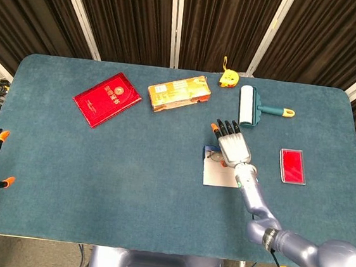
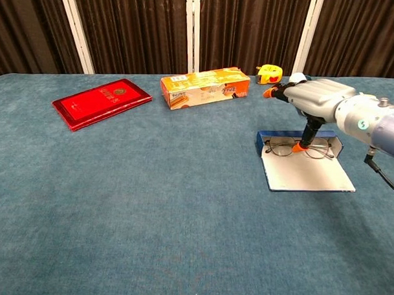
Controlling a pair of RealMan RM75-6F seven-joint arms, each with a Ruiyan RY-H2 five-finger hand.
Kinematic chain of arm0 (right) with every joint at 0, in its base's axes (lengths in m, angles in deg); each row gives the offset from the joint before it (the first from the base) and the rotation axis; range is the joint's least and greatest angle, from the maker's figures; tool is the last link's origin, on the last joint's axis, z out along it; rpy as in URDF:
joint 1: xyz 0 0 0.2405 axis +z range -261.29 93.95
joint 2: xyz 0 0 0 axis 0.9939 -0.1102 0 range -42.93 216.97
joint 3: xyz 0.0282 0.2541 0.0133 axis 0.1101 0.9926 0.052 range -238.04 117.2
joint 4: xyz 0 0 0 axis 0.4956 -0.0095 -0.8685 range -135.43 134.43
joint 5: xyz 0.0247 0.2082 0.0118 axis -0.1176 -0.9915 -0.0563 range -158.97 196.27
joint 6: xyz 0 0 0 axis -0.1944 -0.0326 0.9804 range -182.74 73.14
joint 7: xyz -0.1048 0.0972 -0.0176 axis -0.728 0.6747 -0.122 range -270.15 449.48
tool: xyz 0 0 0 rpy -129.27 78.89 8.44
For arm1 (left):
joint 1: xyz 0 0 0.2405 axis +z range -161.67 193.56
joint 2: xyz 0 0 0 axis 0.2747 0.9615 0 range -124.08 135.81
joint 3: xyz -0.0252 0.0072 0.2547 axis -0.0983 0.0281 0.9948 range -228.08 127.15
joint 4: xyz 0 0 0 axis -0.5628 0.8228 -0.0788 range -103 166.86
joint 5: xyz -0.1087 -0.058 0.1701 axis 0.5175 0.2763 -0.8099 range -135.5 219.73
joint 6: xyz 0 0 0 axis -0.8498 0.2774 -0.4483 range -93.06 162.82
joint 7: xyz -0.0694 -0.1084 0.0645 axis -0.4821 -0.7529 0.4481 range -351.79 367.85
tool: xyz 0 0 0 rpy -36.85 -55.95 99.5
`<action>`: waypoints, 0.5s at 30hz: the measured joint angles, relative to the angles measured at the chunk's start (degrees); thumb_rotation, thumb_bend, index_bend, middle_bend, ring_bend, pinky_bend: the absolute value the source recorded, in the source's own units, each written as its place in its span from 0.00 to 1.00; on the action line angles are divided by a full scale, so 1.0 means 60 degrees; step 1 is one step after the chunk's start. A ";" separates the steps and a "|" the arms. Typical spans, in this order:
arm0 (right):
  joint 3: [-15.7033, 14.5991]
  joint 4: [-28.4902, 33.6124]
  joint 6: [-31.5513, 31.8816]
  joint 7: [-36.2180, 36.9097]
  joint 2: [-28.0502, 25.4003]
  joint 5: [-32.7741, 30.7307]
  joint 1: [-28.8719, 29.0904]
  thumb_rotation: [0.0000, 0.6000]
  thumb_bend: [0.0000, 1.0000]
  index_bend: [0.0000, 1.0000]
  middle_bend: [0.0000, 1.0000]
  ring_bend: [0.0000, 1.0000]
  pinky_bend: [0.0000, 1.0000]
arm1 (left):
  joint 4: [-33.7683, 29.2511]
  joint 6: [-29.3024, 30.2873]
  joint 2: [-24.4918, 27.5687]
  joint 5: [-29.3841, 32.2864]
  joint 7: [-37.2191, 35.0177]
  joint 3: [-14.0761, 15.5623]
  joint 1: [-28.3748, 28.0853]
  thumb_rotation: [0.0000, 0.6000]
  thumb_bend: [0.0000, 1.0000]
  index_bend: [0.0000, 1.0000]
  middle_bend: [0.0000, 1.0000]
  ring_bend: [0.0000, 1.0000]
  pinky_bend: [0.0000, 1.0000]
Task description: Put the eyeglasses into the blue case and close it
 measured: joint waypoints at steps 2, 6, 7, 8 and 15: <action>-0.0192 0.0566 0.0269 0.0146 -0.0318 0.0314 -0.0238 1.00 0.00 0.00 0.00 0.00 0.00 | 0.0003 -0.0009 0.0006 -0.0040 -0.0014 0.0019 -0.0004 1.00 0.00 0.00 0.00 0.00 0.00; -0.0720 0.1537 0.0772 0.0354 -0.0953 0.1060 -0.0717 1.00 0.00 0.00 0.00 0.00 0.00 | -0.0027 -0.0008 0.0007 -0.0145 -0.0027 0.0062 -0.0008 1.00 0.00 0.00 0.00 0.00 0.00; -0.0866 0.1717 0.0878 0.0376 -0.1072 0.1240 -0.0822 1.00 0.00 0.00 0.00 0.00 0.00 | -0.0053 0.0021 0.0013 -0.0194 -0.0035 0.0074 0.0000 1.00 0.00 0.00 0.00 0.00 0.00; -0.1060 0.1936 0.1028 0.0396 -0.1216 0.1477 -0.0959 1.00 0.00 0.01 0.00 0.00 0.00 | -0.0074 0.0048 0.0018 -0.0231 -0.0042 0.0082 0.0008 1.00 0.00 0.00 0.00 0.00 0.00; -0.1657 0.2256 0.1464 0.0302 -0.1427 0.2267 -0.1394 1.00 0.00 0.02 0.00 0.00 0.00 | -0.0203 0.0181 0.0054 -0.0461 -0.0054 0.0164 0.0063 1.00 0.00 0.00 0.00 0.00 0.00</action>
